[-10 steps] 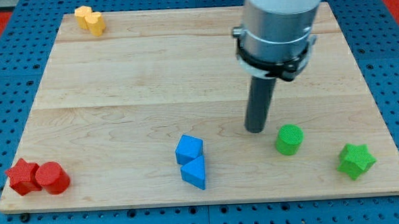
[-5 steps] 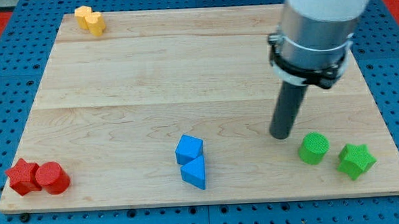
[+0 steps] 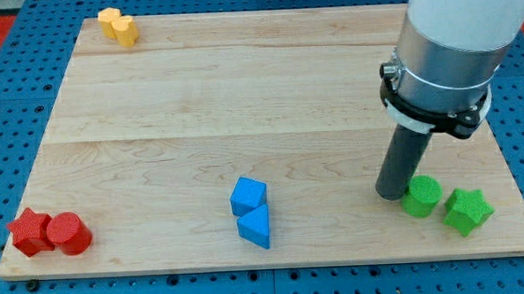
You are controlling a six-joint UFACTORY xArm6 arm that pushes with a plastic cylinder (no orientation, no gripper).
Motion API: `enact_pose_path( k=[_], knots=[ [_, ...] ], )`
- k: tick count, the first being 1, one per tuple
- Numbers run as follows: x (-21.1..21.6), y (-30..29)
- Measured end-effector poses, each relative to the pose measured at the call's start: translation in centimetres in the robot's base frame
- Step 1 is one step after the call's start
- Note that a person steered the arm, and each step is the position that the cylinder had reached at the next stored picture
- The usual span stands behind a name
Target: Push green circle into the green star
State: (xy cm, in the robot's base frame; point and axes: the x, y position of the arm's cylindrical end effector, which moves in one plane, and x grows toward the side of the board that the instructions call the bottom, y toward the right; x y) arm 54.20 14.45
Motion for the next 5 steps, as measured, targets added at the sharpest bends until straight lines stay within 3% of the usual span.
enact_pose_path(
  k=[3, 5],
  knots=[
    [-0.3, 2.6],
    [-0.7, -0.8]
  ],
)
